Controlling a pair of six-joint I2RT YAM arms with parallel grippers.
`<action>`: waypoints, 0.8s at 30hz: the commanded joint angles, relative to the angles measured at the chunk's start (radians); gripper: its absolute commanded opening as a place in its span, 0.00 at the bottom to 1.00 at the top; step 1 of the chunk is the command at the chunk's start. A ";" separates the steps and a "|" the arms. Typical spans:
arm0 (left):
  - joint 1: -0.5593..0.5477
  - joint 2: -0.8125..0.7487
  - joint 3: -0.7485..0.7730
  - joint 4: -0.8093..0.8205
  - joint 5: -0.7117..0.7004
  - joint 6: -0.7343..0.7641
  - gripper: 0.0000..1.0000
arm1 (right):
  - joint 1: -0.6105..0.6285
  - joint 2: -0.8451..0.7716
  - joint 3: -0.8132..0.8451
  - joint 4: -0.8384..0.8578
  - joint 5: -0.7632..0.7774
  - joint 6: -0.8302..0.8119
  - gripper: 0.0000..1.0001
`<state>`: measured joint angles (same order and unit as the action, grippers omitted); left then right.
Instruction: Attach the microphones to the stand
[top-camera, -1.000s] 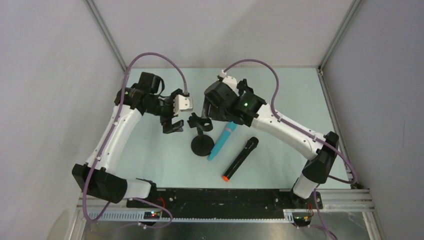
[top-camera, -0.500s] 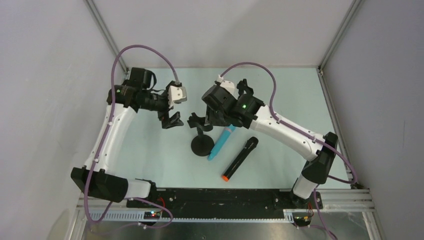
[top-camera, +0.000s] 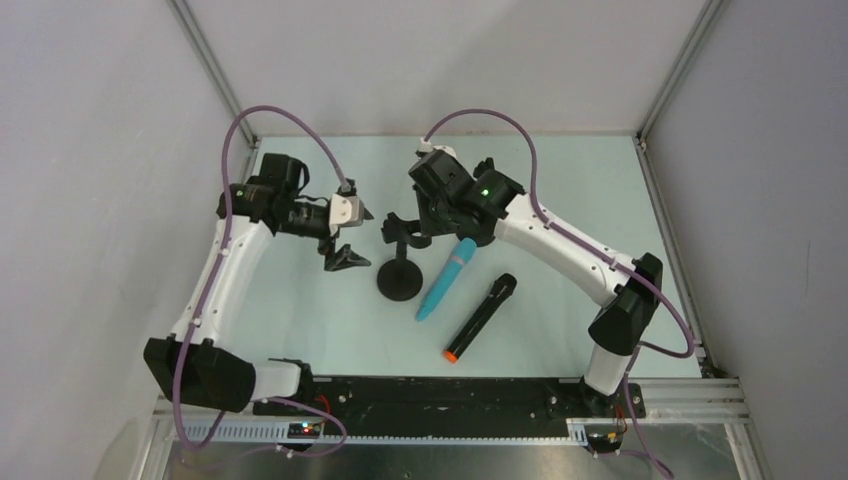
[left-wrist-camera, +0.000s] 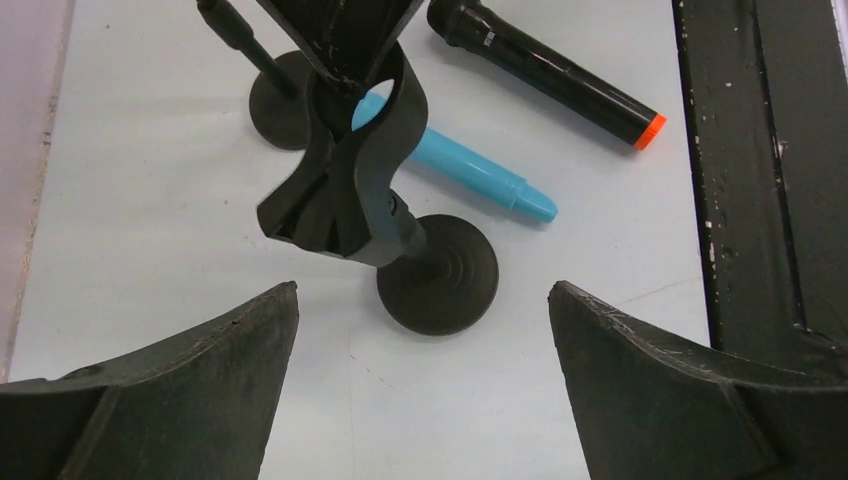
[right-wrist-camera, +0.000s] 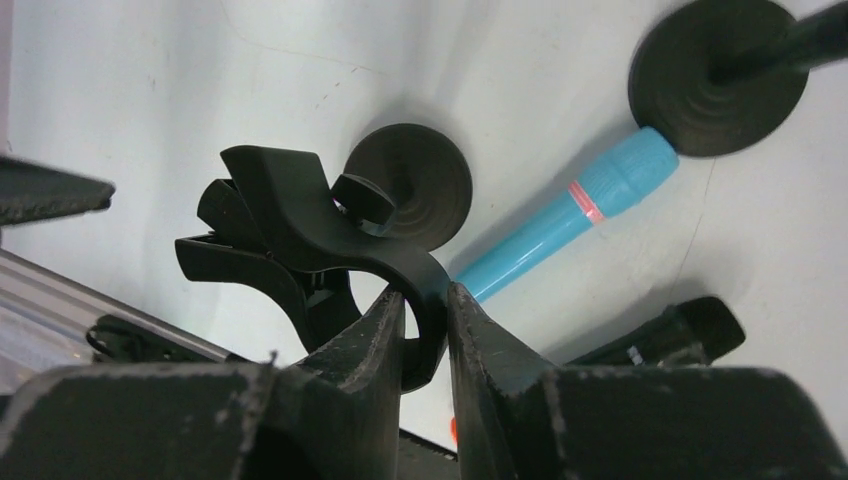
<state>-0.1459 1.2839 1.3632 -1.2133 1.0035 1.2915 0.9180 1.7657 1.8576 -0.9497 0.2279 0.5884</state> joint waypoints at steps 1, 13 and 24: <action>0.026 0.021 -0.003 0.011 0.107 0.096 1.00 | 0.012 0.011 0.043 0.098 -0.070 -0.230 0.18; 0.118 0.054 -0.092 0.008 0.208 0.176 1.00 | 0.057 0.089 0.159 0.062 -0.138 -0.449 0.16; 0.117 0.093 -0.127 0.008 0.204 0.231 1.00 | 0.052 0.131 0.183 0.058 -0.171 -0.477 0.16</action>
<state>-0.0303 1.3609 1.2373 -1.2068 1.1633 1.4704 0.9699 1.8797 1.9915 -0.9070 0.0891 0.1402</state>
